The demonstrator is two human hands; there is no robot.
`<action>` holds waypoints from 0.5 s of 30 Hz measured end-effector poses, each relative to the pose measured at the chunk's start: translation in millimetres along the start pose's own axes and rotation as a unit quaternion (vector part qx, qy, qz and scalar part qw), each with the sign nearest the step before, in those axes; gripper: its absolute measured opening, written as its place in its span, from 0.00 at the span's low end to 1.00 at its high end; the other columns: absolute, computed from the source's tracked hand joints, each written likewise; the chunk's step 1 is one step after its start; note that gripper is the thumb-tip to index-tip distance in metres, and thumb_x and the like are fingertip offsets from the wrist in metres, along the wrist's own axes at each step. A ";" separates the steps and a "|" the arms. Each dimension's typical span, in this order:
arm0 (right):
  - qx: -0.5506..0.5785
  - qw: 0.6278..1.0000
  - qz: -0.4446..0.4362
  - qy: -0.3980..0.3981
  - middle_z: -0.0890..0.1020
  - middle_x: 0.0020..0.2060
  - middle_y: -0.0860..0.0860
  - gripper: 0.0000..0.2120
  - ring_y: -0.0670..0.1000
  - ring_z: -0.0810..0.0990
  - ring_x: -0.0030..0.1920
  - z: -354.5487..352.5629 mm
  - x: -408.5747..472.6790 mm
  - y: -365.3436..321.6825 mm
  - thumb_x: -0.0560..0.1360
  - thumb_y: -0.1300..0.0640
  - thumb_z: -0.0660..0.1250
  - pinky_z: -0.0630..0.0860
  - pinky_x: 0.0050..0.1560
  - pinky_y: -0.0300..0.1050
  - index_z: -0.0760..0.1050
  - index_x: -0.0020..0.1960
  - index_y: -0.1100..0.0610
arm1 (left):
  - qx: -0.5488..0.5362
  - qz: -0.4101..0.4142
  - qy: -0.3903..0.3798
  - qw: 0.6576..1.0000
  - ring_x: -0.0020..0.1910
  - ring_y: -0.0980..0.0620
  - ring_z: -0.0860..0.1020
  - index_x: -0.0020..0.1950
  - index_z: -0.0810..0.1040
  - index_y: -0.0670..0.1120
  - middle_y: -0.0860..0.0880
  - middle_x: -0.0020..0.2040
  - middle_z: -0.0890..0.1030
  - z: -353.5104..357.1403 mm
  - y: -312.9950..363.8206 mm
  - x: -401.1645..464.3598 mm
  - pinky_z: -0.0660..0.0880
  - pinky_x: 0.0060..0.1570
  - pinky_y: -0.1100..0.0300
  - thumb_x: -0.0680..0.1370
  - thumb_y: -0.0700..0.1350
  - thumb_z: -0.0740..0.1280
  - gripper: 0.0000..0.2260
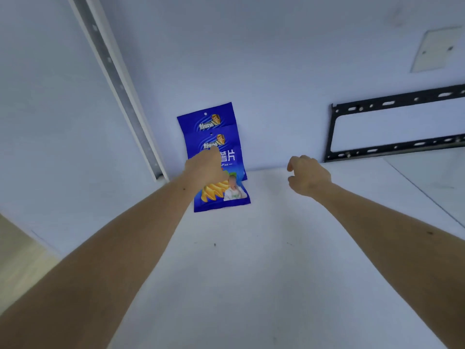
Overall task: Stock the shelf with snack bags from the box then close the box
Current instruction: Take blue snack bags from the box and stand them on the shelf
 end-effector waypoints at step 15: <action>-0.074 0.987 0.125 0.071 0.75 0.58 0.51 0.15 0.53 0.75 0.56 -78.8 -138.2 201.6 0.75 0.62 0.61 0.70 0.43 0.45 0.73 0.61 0.52 | 0.031 0.226 -0.063 0.972 0.54 0.48 0.76 0.61 0.70 0.46 0.49 0.57 0.77 25.6 260.7 -69.7 0.72 0.47 0.55 0.75 0.54 0.68 0.19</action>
Point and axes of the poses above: each hand's wrist, its own x-axis towards the middle knuckle, its own z-axis out of the palm, y = z × x, the point moved 1 cm from there along x, towards the middle knuckle
